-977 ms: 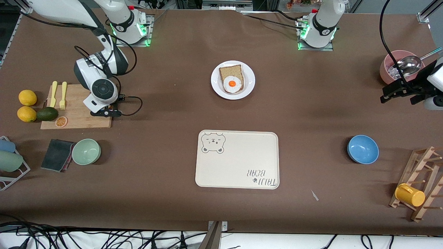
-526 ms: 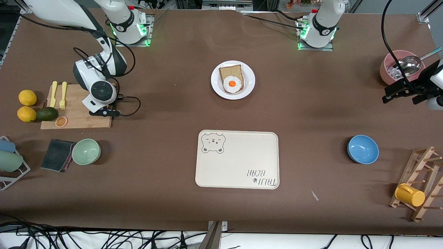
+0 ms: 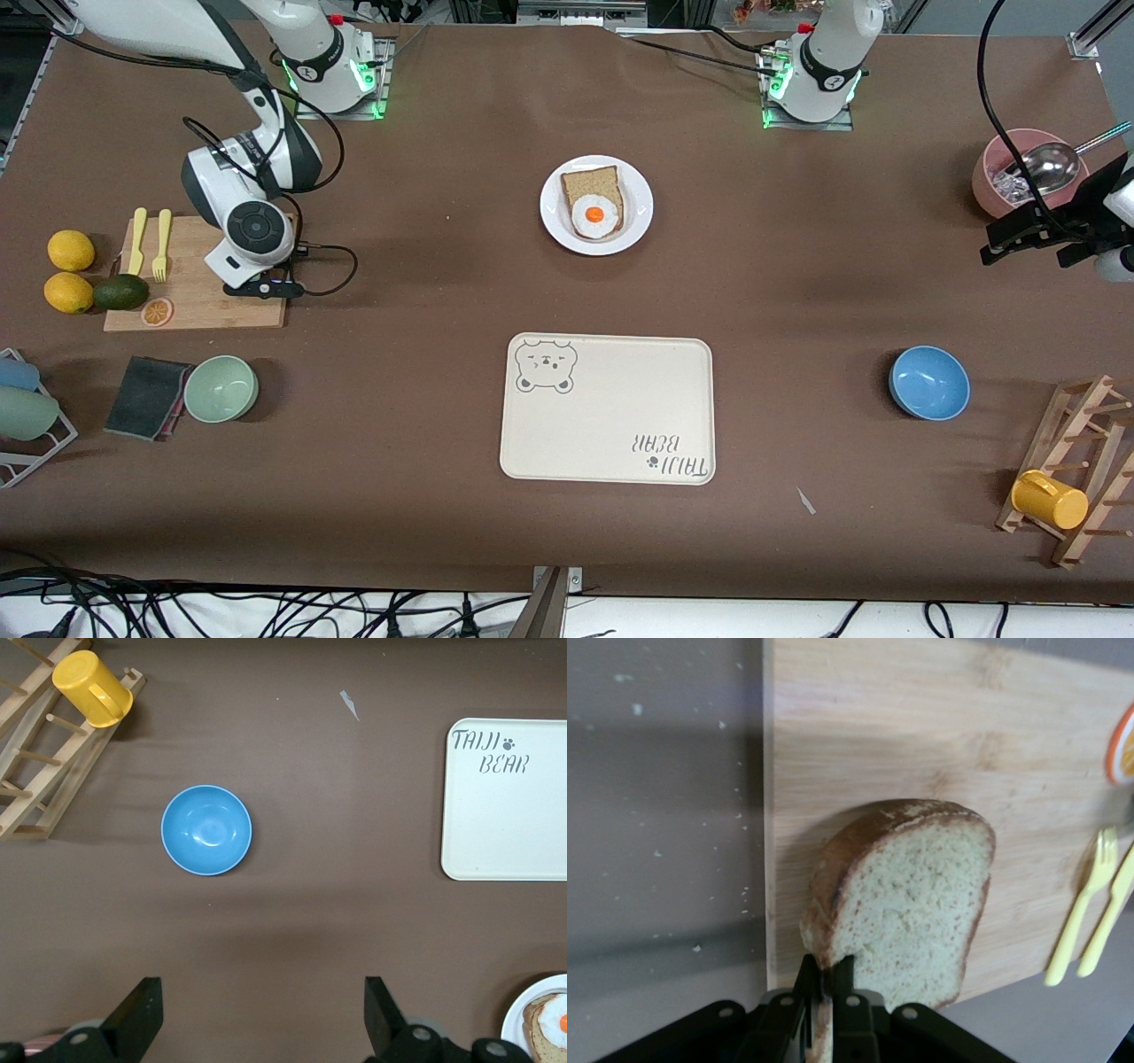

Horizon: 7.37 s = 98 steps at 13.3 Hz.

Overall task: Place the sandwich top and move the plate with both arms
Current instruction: 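Grasp the bread slice edge with the right gripper and lift it, then carry the bread slice with the right gripper over the white plate, then lower the bread onto the egg slice and open the right gripper, then withdraw the right gripper to the board while the left gripper reaches out, then move the left gripper to the white plate rim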

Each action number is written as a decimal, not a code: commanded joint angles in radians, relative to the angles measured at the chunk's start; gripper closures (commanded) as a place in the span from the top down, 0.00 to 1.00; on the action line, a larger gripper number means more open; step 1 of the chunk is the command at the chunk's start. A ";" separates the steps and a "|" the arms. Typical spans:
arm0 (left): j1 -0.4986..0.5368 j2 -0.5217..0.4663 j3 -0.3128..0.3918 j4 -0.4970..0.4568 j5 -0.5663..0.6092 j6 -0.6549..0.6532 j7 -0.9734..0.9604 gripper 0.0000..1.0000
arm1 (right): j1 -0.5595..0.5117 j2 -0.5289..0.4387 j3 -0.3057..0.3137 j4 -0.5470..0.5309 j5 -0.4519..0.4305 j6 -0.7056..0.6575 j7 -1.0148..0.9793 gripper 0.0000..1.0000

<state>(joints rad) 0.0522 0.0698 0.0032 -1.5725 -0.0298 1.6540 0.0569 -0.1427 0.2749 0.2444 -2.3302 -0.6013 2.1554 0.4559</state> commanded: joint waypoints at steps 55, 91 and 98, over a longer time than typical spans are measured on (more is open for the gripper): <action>0.003 0.036 -0.005 0.058 -0.013 -0.003 0.000 1.00 | 0.422 -0.091 0.171 0.485 0.652 -0.132 0.157 1.00; -0.055 0.470 -0.325 -0.498 -0.789 0.288 0.705 0.72 | 0.141 -0.224 -0.206 0.827 0.591 -0.648 -0.286 1.00; -0.061 0.459 -0.396 -0.601 -0.835 0.447 0.776 0.66 | 0.141 -0.227 -0.212 0.828 0.600 -0.675 -0.286 1.00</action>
<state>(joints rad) -0.0168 0.5730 -0.3724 -2.1151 -0.8230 2.0581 0.7974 -0.0054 0.0410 0.0349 -1.5279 -0.0148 1.5131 0.1784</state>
